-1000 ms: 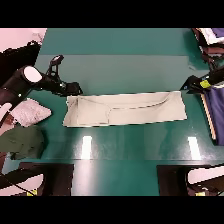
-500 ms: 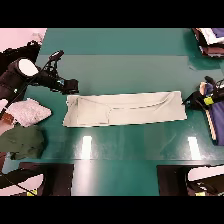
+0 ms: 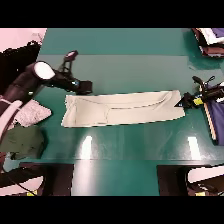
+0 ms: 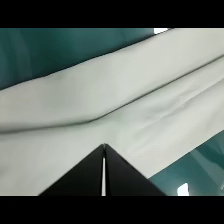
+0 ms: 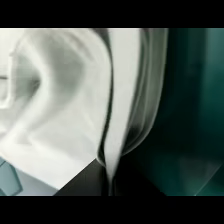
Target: Fold the shirts.
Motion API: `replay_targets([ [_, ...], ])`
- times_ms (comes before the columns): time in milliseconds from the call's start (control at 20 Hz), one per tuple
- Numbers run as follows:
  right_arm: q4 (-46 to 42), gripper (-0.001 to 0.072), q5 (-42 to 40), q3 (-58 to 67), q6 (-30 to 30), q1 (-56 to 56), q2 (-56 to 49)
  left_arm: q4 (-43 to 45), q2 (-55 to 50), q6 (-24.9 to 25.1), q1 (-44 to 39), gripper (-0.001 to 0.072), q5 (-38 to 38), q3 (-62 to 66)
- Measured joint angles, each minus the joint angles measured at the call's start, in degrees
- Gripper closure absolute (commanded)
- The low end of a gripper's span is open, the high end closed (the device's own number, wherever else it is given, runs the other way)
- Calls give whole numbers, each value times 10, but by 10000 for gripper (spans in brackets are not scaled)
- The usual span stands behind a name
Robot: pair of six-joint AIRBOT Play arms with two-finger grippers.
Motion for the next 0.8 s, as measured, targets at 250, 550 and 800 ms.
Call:
replay_targets([
  [250,53,699,25,29,8,20,74,-43,-111,-6,-87,678,33,58],
  [550,108,698,37,118,57,94,153,-83,-238,-6,-159,677,24,152],
  [800,119,699,38,186,84,188,168,-100,-277,-5,-175,678,29,177],
])
